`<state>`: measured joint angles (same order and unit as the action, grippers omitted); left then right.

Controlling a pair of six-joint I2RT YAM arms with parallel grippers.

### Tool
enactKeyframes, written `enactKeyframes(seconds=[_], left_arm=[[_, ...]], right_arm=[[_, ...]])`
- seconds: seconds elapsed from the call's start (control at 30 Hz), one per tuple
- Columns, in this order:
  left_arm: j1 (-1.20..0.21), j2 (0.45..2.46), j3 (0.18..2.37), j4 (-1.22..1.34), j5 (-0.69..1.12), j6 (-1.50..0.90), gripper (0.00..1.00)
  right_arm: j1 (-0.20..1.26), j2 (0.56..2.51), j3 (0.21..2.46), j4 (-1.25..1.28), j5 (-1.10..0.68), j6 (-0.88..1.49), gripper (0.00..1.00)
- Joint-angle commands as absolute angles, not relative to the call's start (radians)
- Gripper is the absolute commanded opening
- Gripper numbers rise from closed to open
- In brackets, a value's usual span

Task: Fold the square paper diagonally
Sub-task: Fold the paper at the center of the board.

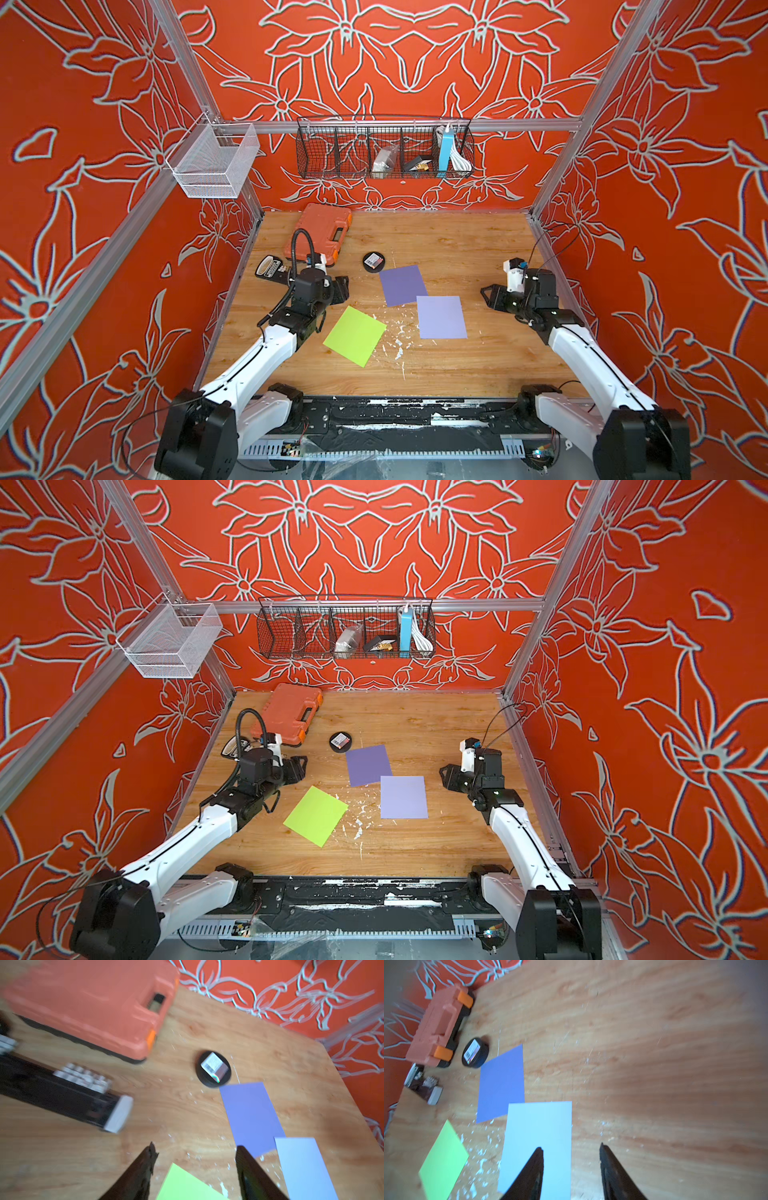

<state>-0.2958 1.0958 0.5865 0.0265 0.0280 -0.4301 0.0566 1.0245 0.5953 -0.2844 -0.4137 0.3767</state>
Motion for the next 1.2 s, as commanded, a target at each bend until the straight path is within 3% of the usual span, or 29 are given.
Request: enactKeyframes(seconds=[0.0, 0.33, 0.47, 0.8, 1.17], left_arm=[[-0.388, 1.179, 0.645, 0.024, 0.172, -0.476, 0.6], [-0.626, 1.541, 0.899, -0.034, 0.277, -0.407, 0.53], [-0.644, 1.631, 0.948, -0.006, 0.348, -0.44, 0.5], [-0.675, 1.862, 1.117, 0.047, 0.502, -0.473, 0.3], [-0.69, 1.998, 1.194, 0.06, 0.524, -0.478, 0.16]], right_arm=[[0.068, 1.032, 0.621, -0.419, -0.52, 0.381, 0.47], [0.115, 1.045, 0.617, -0.509, -0.538, 0.489, 0.54], [0.115, 1.011, 0.583, -0.537, -0.481, 0.53, 0.53], [0.116, 1.067, 0.558, -0.547, -0.521, 0.538, 0.49], [0.118, 1.13, 0.53, -0.532, -0.545, 0.541, 0.52]])
